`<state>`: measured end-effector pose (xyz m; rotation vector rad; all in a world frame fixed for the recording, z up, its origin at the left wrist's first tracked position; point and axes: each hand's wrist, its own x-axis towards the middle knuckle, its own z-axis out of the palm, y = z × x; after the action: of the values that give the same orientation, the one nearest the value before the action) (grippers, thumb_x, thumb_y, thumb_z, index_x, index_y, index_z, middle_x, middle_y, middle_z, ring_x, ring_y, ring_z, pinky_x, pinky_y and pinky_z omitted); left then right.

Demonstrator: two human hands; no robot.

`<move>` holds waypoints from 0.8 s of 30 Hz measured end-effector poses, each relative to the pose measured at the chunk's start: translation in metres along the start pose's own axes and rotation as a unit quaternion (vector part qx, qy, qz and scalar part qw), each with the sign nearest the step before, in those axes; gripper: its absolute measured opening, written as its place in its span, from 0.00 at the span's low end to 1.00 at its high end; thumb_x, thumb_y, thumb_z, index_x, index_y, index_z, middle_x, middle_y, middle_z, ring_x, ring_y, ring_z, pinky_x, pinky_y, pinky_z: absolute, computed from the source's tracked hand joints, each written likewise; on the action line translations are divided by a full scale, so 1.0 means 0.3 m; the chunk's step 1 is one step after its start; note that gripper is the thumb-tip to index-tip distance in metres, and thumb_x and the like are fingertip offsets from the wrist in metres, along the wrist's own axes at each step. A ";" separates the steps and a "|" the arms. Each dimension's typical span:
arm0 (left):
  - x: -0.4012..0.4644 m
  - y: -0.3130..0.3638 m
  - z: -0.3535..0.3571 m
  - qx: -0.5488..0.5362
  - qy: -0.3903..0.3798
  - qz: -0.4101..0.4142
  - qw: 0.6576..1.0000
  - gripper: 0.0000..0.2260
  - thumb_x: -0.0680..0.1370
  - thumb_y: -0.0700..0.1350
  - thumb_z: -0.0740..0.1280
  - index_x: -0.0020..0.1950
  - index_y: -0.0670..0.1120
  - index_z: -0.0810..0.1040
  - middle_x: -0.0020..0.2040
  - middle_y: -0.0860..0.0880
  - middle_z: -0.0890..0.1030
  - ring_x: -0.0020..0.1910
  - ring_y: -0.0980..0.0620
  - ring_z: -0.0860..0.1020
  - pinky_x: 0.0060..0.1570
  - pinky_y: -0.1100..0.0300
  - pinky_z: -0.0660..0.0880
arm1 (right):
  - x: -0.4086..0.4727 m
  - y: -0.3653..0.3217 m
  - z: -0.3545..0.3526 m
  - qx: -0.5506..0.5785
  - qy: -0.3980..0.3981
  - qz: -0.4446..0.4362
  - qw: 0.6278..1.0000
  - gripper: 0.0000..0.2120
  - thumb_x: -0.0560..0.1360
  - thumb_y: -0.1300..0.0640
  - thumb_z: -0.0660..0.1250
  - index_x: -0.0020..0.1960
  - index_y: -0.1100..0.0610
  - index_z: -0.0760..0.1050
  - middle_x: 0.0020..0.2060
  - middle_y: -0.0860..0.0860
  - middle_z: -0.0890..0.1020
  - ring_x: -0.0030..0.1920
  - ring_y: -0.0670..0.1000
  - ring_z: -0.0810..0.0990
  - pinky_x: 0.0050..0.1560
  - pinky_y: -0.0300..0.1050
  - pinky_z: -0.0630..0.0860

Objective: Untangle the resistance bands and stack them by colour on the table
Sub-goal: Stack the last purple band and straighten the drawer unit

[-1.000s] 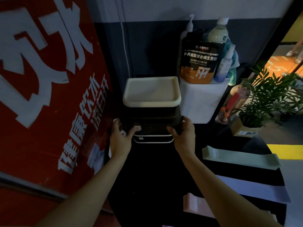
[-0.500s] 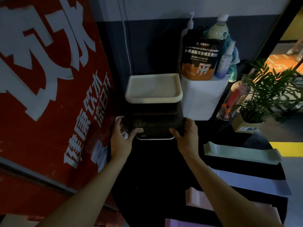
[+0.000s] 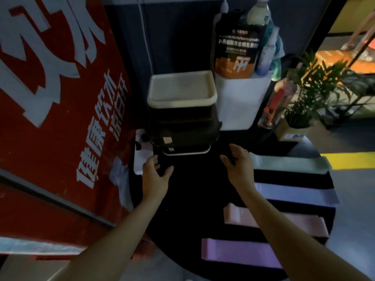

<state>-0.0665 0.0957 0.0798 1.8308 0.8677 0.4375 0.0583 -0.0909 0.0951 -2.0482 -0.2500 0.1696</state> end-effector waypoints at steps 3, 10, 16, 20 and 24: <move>-0.095 -0.077 0.071 0.029 -0.066 -0.042 0.997 0.21 0.75 0.45 0.70 0.66 0.43 0.69 0.60 0.47 0.72 0.60 0.50 0.73 0.56 0.60 0.69 | -0.103 0.106 -0.053 -0.050 0.005 0.017 0.999 0.18 0.75 0.58 0.68 0.63 0.60 0.73 0.58 0.56 0.75 0.58 0.54 0.75 0.55 0.38 0.68; -0.315 -0.196 0.227 0.097 -0.195 -0.097 0.971 0.23 0.74 0.45 0.71 0.65 0.40 0.69 0.60 0.44 0.74 0.57 0.50 0.74 0.52 0.61 0.70 | -0.368 0.374 -0.117 -0.145 0.005 0.087 0.986 0.12 0.73 0.59 0.69 0.57 0.60 0.77 0.54 0.56 0.74 0.53 0.57 0.76 0.51 0.46 0.73; -0.417 -0.298 0.280 0.147 -0.220 -0.149 0.953 0.28 0.70 0.45 0.75 0.64 0.37 0.69 0.61 0.41 0.75 0.59 0.44 0.75 0.55 0.57 0.70 | -0.543 0.523 -0.092 -0.171 -0.008 0.132 0.976 0.13 0.72 0.58 0.71 0.56 0.60 0.78 0.52 0.56 0.74 0.52 0.57 0.75 0.49 0.40 0.69; -0.449 -0.314 0.284 0.160 -0.195 -0.170 0.953 0.27 0.69 0.43 0.75 0.64 0.36 0.70 0.59 0.40 0.77 0.58 0.43 0.76 0.54 0.56 0.71 | -0.610 0.579 -0.064 -0.188 -0.010 0.159 0.969 0.10 0.73 0.58 0.69 0.53 0.59 0.76 0.52 0.55 0.73 0.54 0.58 0.73 0.45 0.43 0.67; -0.462 -0.307 0.293 0.194 -0.207 -0.163 0.945 0.14 0.70 0.41 0.75 0.51 0.36 0.78 0.44 0.42 0.79 0.45 0.48 0.77 0.43 0.60 0.69 | -0.632 0.588 -0.053 -0.215 0.011 0.135 0.967 0.07 0.74 0.59 0.67 0.52 0.58 0.76 0.54 0.54 0.74 0.56 0.58 0.71 0.48 0.48 0.71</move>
<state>-0.1367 -0.0420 -0.0274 1.9794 0.9811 -0.3445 -0.1033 -0.2323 -0.0506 -2.5110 0.0116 0.2796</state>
